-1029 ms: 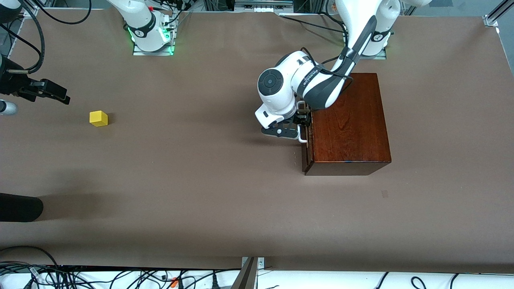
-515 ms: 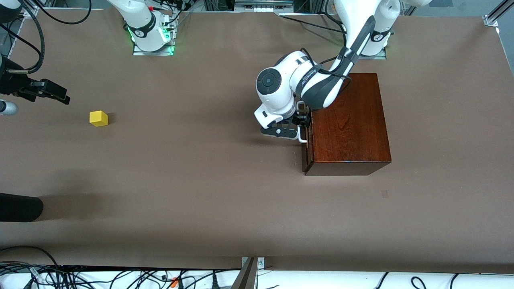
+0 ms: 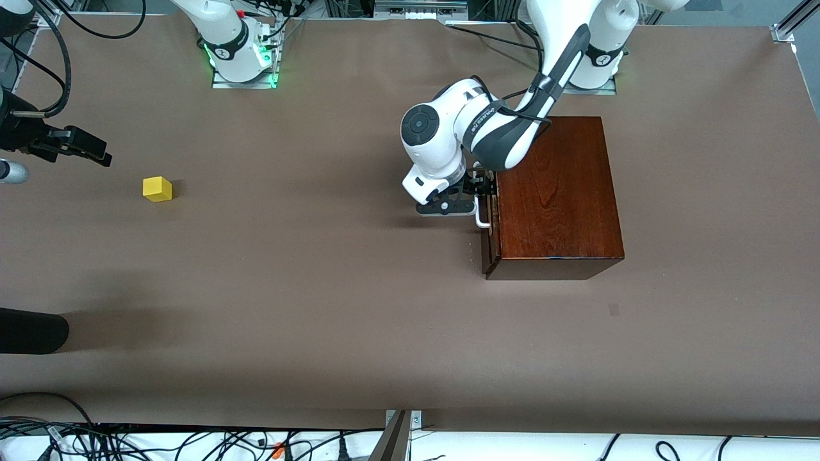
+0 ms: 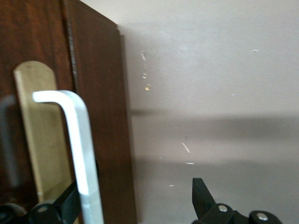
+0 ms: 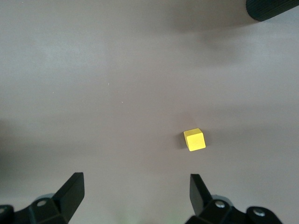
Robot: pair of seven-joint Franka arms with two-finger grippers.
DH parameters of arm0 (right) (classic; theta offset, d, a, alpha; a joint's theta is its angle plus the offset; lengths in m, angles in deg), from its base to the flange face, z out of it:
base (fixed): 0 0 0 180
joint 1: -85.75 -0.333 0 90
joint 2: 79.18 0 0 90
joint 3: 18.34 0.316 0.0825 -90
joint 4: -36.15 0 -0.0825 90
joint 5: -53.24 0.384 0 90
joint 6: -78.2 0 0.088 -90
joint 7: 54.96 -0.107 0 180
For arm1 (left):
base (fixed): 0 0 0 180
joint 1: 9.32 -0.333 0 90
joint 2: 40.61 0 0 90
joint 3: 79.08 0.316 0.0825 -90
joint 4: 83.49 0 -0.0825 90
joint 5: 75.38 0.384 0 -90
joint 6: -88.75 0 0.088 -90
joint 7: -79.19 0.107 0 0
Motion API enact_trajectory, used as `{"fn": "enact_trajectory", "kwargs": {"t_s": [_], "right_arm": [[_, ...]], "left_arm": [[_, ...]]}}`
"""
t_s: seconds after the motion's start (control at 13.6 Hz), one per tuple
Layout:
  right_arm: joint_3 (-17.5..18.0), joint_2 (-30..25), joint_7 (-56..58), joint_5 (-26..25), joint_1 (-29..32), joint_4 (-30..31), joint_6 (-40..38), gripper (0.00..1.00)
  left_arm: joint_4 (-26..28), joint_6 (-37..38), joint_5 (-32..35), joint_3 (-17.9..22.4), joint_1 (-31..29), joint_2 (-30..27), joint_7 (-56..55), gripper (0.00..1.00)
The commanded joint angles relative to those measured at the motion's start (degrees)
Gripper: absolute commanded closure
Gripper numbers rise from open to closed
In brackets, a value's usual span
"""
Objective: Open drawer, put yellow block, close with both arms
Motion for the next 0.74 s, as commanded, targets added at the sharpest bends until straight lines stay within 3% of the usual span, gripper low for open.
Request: {"fn": "enact_trajectory", "kwargs": {"t_s": [0.0,0.66], "right_arm": [[0.36,-1.09,0.2,-0.45,0.61,0.44,-0.26,0.0],[0.36,-1.17,0.2,-0.45,0.61,0.44,-0.26,0.0]], "left_arm": [[0.39,3.38,3.5,0.17,0.67,-0.54,-1.35,0.0],[0.39,2.25,3.5,0.17,2.78,1.74,-1.44,0.0]]}}
